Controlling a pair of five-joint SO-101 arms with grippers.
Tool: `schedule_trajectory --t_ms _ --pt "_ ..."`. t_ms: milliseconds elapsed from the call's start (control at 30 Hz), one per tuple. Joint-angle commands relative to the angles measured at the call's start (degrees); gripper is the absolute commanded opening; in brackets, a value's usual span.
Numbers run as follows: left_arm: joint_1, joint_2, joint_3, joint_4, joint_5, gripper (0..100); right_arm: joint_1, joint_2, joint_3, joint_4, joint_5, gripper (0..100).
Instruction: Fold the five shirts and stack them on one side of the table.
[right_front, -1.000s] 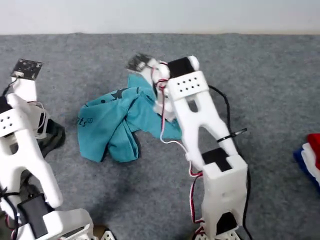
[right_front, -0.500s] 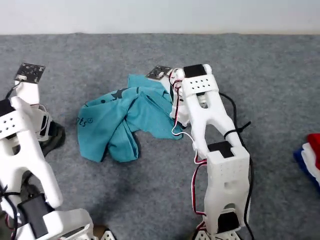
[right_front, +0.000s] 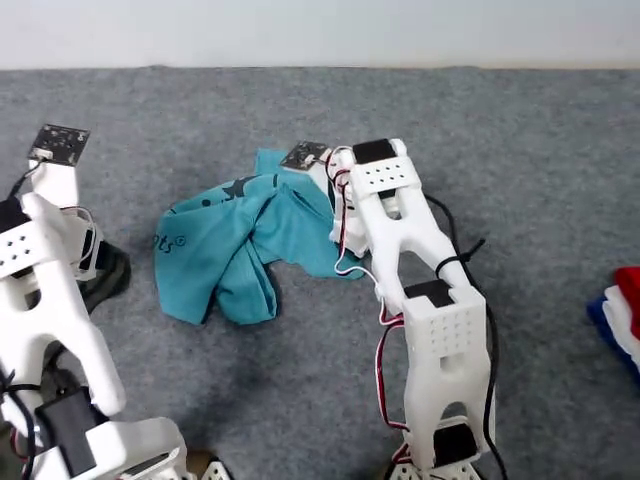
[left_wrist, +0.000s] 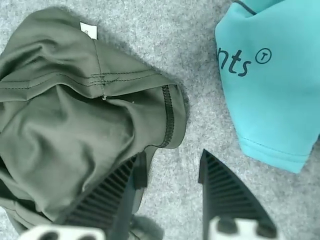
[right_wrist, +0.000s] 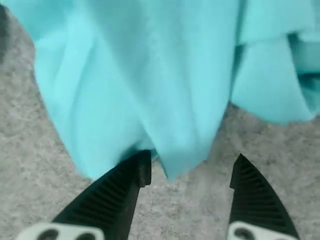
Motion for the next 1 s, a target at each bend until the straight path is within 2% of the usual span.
schedule_trajectory --t_ms 0,200,400,667,833,967 --pt "-0.3 -0.4 -0.3 -1.0 -0.3 18 -0.1 0.3 -1.4 -1.5 0.6 27.0" --pt "-0.3 -0.4 -0.3 -1.0 -0.3 18 0.1 6.4 -10.3 -1.1 0.6 25.1" --pt "-0.4 -0.4 -0.3 -0.8 -0.3 18 0.1 12.6 -22.5 4.1 1.0 8.1" --pt "-0.2 -0.8 -0.3 -0.6 -0.1 18 0.1 14.6 -39.1 15.8 2.5 6.7" --pt "1.0 -0.9 -0.3 -0.4 0.0 18 0.0 9.8 -40.4 15.8 4.3 1.7" --pt "5.6 -1.0 -0.6 3.3 0.1 18 -0.5 5.1 -36.0 15.8 4.4 1.2"
